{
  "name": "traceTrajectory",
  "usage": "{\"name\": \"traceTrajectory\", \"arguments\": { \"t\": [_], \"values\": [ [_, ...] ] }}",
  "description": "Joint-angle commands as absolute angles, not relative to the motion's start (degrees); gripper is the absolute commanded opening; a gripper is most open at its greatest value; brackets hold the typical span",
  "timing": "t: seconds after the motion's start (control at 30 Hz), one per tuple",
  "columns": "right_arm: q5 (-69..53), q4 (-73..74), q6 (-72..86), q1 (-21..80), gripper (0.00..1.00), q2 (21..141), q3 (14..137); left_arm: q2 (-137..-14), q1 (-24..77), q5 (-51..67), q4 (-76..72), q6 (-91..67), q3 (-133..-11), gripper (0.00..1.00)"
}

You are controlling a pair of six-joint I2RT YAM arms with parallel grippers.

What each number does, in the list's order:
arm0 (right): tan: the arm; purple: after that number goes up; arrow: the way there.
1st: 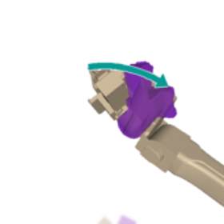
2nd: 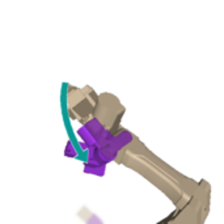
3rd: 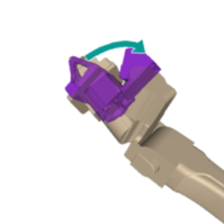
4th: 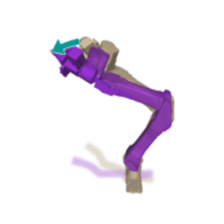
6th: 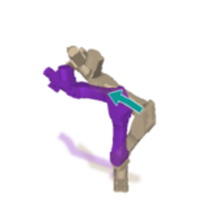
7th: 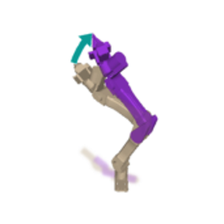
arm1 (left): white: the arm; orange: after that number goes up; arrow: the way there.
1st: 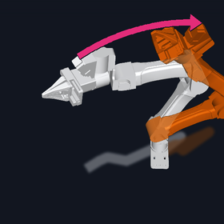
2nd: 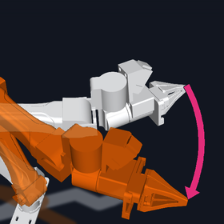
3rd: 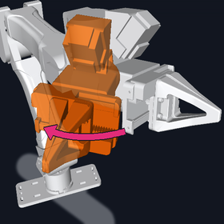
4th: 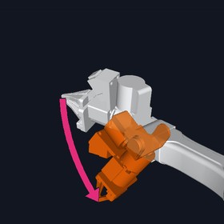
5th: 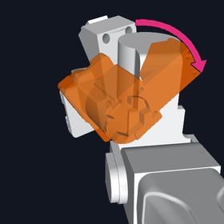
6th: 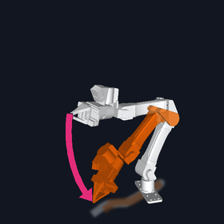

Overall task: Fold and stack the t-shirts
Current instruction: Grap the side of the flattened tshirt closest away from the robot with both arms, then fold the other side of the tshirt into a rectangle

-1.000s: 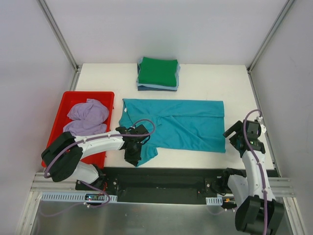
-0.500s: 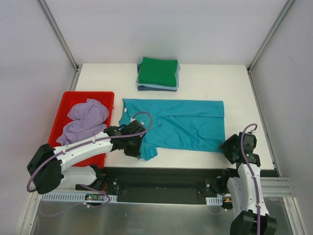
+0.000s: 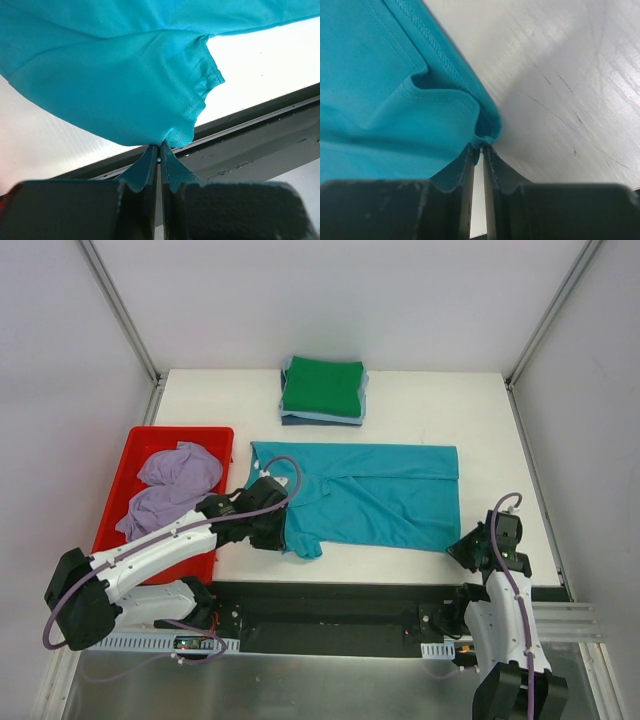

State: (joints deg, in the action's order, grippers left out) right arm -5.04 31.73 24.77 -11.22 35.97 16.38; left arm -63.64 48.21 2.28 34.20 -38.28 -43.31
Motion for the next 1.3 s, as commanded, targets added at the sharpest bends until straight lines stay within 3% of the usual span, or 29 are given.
{"name": "traceTrajectory", "arguments": {
  "t": [0.0,0.07,0.4,0.73,1.27],
  "values": [
    [-7.55,28.83,22.59,-11.51,0.09,37.0,16.61,-61.09,46.58,1.05,34.28,-35.78,-45.79,0.0],
    [-8.96,28.56,20.58,-11.51,0.01,37.0,17.14,-60.91,45.53,2.19,34.28,-34.98,-46.49,0.0],
    [-12.4,27.16,16.35,-11.51,0.01,37.52,23.19,-61.34,37.72,1.23,30.42,-33.49,-50.36,0.0],
    [-15.03,25.14,12.13,-11.51,0.01,54.3,35.14,-70.22,31.56,-5.8,28.3,-30.59,-60.37,0.0],
    [-15.82,20.04,10.81,-11.16,0.03,74.61,50.27,-89.64,25.4,-7.03,27.51,-24.79,-75.76,0.0]
  ]
}}
